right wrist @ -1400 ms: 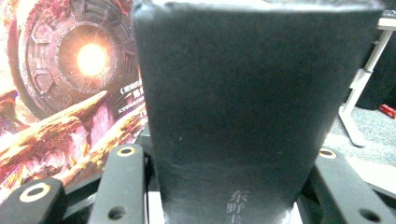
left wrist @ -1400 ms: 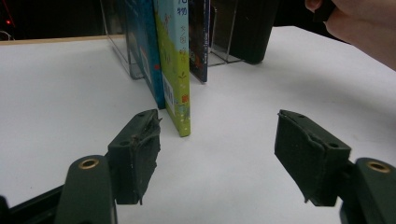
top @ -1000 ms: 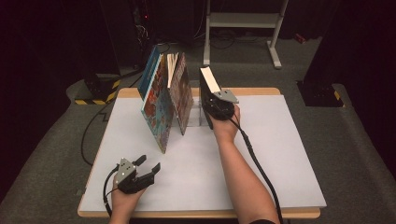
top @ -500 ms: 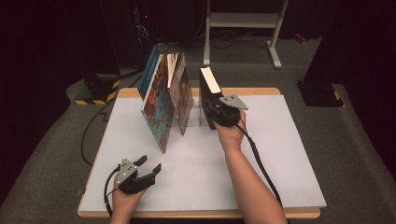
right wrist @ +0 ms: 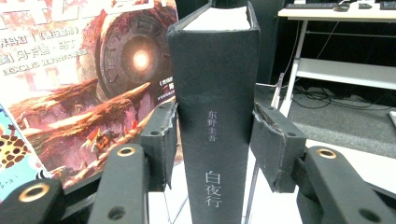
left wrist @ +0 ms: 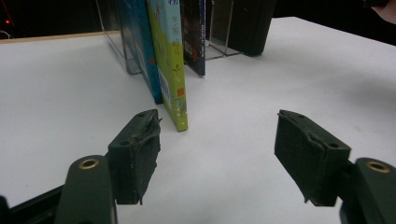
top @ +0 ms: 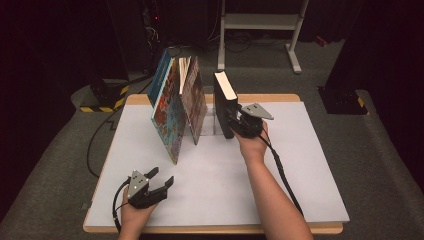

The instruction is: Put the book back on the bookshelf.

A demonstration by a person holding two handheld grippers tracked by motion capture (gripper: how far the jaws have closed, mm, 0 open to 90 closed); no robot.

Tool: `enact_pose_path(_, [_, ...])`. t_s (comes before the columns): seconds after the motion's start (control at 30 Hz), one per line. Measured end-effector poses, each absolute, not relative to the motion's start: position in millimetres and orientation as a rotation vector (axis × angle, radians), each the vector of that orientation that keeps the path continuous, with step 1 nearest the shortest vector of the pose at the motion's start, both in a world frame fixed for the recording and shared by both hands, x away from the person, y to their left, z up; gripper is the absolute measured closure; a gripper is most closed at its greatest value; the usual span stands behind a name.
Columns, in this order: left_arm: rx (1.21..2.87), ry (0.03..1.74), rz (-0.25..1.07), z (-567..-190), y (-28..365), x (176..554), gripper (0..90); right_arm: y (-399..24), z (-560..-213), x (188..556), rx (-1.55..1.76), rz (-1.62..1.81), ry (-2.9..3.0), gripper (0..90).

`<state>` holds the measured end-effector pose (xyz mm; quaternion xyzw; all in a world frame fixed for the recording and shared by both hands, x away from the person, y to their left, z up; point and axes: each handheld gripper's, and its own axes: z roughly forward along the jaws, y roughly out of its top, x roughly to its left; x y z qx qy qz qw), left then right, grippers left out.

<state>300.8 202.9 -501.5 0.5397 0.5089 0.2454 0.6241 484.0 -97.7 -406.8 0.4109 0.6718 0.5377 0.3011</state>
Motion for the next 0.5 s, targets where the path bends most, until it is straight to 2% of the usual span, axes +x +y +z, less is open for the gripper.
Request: enact_pose_path(0.5, [1.246,1.165,0.573,-501.6,202.4,300.7,31.2,-93.0,-406.2,487.1,1.132,1.444,1.76,50.8])
